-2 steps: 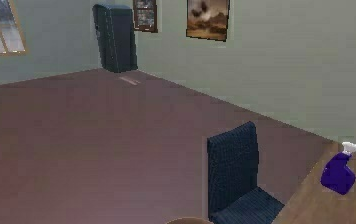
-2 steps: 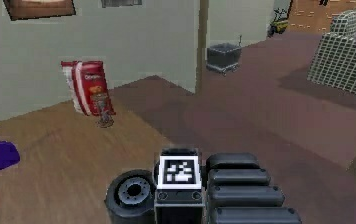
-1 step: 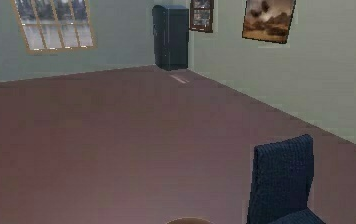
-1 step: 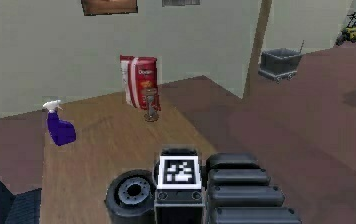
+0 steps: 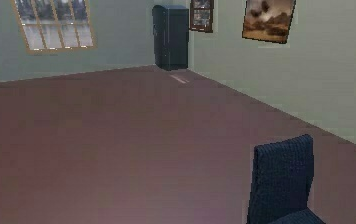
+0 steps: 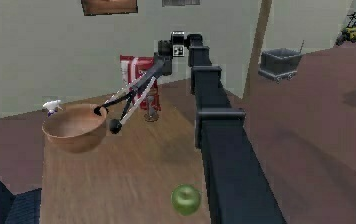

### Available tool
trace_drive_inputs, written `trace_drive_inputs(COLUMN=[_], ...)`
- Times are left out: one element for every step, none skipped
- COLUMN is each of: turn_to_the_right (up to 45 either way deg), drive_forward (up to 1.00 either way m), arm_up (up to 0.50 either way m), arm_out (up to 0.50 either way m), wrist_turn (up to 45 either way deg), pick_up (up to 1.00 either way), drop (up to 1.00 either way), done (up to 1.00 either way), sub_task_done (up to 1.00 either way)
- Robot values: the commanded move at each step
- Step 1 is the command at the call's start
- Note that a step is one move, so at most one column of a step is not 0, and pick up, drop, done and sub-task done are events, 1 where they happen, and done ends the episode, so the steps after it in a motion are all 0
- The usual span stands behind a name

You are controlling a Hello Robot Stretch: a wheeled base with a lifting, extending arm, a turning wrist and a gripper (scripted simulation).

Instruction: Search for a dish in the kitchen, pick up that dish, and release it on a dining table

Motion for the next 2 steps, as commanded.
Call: trace_drive_inputs(turn_to_the_right=[0.0,0.0], drive_forward=[0.00,0.00], arm_up=[0.00,0.00], arm_out=[0.00,0.00], wrist_turn=[45.0,45.0], pick_up=[0.00,0.00], drop=[0.00,0.00], done=[0.00,0.00], sub_task_done=[0.00,0.00])
